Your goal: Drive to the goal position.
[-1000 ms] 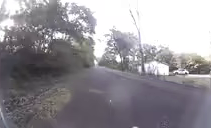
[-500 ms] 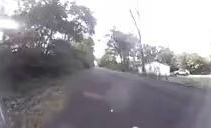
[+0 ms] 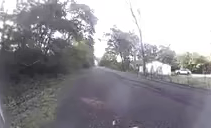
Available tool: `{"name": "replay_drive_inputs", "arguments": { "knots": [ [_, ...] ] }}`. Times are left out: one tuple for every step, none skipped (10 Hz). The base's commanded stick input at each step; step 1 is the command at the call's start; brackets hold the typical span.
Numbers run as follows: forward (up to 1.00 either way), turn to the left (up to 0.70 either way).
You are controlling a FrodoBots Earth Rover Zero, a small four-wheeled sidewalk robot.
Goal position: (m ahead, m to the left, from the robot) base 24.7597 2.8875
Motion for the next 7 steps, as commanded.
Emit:
{"name": "replay_drive_inputs", "arguments": {
  "knots": [
    [0.7, 0.0],
    [0.7, 0.0],
    [0.7, 0.0],
    [0.7, 0.0],
    [0.7, 0.0],
    [0.7, 0.05],
    [0.7, 0.23]
  ]
}}
